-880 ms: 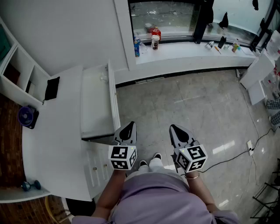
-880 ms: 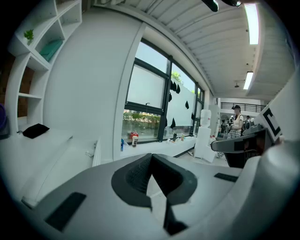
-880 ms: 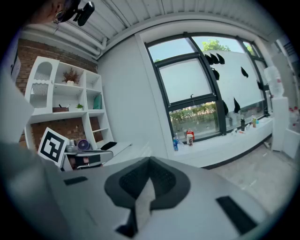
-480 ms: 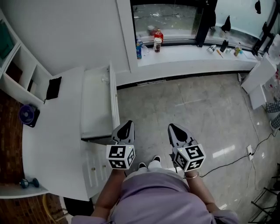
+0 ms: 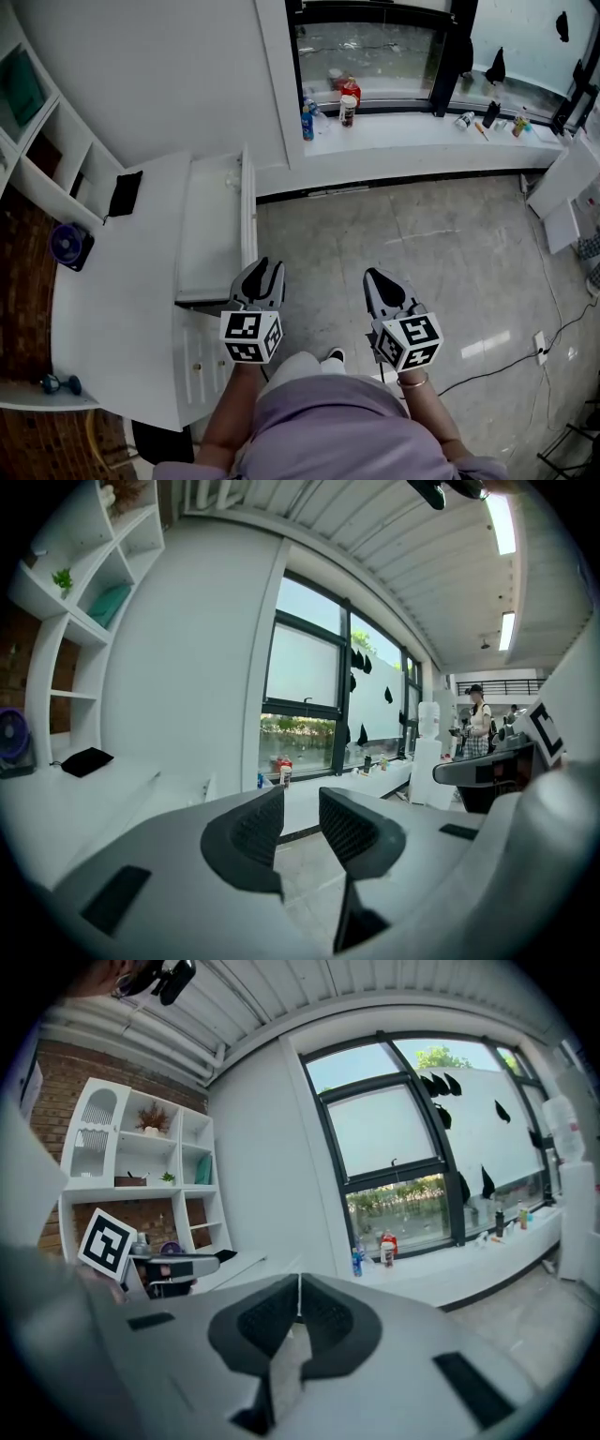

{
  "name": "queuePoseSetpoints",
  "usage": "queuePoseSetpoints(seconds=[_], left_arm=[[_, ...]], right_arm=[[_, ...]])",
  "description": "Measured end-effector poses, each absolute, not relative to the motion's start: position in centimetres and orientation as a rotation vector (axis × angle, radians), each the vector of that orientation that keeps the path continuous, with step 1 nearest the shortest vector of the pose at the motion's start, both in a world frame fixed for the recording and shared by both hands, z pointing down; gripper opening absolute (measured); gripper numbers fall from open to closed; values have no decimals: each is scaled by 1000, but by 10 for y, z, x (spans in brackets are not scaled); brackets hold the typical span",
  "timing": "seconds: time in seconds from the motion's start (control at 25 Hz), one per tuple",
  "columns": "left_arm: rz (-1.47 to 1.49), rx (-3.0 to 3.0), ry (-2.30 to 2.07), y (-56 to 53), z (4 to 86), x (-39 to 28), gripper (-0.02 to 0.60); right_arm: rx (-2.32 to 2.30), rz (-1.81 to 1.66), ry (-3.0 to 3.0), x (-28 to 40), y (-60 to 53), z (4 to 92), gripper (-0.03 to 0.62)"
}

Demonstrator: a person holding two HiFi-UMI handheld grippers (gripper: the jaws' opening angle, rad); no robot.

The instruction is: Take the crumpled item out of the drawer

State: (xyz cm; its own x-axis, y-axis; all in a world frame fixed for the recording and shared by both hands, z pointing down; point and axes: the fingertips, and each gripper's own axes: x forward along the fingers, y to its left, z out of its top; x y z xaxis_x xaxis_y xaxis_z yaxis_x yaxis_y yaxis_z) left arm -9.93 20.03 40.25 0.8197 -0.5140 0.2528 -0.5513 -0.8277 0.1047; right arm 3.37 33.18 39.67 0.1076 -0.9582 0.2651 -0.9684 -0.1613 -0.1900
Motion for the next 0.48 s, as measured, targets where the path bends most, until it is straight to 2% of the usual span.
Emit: queuePoseSetpoints(seconds=[0.12,0.48], left_arm=[[319,2830,-860,192,397,-98,126],[343,2818,-925,152,397,-76,155]], right_arm=[[2304,517,-2030,37,328,396,12],[2291,534,-2027,59,307,403,12]])
